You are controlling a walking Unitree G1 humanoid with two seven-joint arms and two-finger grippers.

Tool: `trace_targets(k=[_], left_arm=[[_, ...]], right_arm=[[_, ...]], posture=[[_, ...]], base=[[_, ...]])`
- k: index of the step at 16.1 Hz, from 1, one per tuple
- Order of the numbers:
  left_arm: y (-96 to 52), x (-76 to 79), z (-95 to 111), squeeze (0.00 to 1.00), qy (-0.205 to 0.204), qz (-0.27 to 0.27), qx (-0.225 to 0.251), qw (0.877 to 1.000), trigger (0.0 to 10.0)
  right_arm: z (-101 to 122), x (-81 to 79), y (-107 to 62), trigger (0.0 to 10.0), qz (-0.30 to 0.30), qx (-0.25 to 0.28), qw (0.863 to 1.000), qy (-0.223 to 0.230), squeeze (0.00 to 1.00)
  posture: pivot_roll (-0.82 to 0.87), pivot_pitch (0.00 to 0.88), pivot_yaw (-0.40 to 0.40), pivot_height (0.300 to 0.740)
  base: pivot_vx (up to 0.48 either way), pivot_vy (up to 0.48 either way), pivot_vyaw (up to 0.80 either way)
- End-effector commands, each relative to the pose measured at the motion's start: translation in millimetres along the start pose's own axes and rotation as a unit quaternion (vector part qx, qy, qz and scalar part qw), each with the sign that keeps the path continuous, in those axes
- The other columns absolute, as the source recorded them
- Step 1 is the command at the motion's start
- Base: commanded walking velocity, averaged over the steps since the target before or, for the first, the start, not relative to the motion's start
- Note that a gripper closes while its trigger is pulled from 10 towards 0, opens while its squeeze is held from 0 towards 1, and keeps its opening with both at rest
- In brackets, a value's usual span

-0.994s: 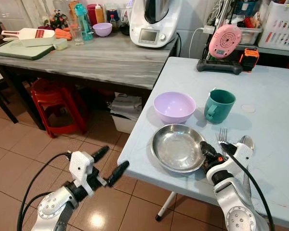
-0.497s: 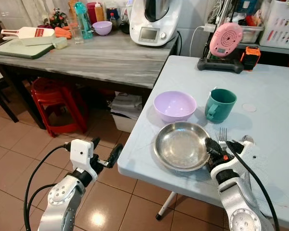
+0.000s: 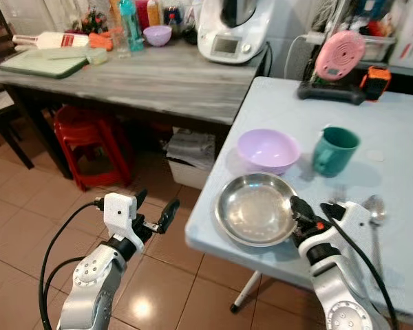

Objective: Setting the table

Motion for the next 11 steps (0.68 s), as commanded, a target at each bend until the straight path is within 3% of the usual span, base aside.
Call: trace_targets(k=[1, 4, 8, 11], left_arm=[[1.3, 0.6, 5.9, 0.0, 0.007, -0.001, 0.005, 1.0, 10.0], [1.6, 0.7, 6.2, 0.0, 0.006, 0.0, 0.004, 1.0, 10.0], [-0.1, 3.3, 3.8, 0.0, 0.004, -0.003, -0.001, 1.0, 10.0], [-0.4, 3.4, 2.3, 0.0, 0.004, -0.005, -0.003, 1.0, 10.0]], right_arm=[[2.3, -1.1, -2.3, 10.0, -0.001, 0.004, 1.0, -0.008, 0.0], [2.0, -0.5, -1.4, 10.0, -0.003, 0.004, 1.0, -0.012, 0.0], [0.5, -0.3, -0.4, 10.0, -0.004, 0.002, 1.0, -0.016, 0.0], [1.2, 1.1, -0.1, 10.0, -0.007, 0.007, 1.0, -0.02, 0.0]], posture=[[-0.05, 0.0, 0.056, 0.74], [-0.04, 0.0, 0.053, 0.74], [-0.04, 0.0, 0.053, 0.74], [-0.04, 0.0, 0.054, 0.74]], base=[[0.0, 0.337, 0.0], [0.0, 0.346, 0.0], [0.0, 0.374, -0.52], [0.0, 0.4, 0.0]])
Point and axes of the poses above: a point about 5 cm out from each wrist's last joint towards the gripper, its own y axis pointing out of the wrist towards the gripper, its own z axis along the axis of the wrist's last joint, x = y × z, the point moved 4 cm from there along y, pointing out of the wrist towards the gripper, and after that the axes turned 8 degrees about y, right-handed, at the moved point
